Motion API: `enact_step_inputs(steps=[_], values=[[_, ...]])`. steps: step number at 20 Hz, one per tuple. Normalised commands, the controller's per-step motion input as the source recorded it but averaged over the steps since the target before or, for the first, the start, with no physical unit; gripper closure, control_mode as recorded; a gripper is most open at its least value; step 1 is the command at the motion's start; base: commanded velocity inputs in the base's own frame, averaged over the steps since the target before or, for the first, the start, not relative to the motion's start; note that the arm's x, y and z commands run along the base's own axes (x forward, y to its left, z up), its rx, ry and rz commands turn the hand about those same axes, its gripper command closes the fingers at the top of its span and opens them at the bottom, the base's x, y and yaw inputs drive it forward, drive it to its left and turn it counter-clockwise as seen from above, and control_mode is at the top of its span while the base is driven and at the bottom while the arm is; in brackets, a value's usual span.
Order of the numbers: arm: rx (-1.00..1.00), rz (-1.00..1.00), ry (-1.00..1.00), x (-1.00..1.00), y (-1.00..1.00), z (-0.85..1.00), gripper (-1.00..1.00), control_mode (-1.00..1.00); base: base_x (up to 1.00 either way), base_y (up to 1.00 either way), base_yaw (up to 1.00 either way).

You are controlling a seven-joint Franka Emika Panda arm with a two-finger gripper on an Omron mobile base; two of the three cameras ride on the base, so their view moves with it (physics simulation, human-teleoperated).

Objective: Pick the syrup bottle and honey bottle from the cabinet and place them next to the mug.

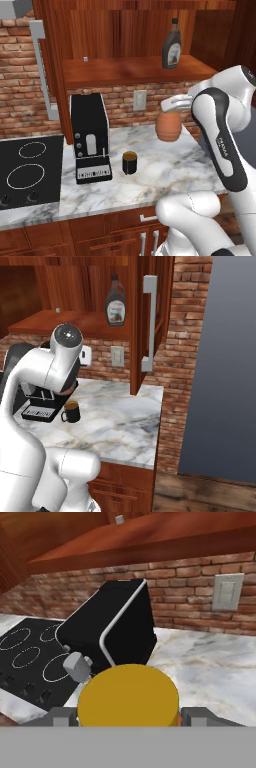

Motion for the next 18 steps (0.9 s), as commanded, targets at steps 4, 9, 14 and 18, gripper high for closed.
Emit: enact_step_inputs(steps=[4, 9, 14, 18], values=[[-0.01, 0.00, 0.01, 0.35, -0.09, -0.36, 1.00, -1.00, 0.00, 0.00, 0.00], [0.00, 0.00, 0.00, 0.27, -0.02, -0.35, 1.00, -1.00, 0.00, 0.00, 0.00], [0.00, 0.00, 0.00, 0.17, -0.07, -0.47, 1.00, -1.00, 0.00, 0.00, 0.00], [0.00, 0.02, 0.00, 0.03, -0.17, -0.50, 1.00, -1.00, 0.00, 0.00, 0.00]])
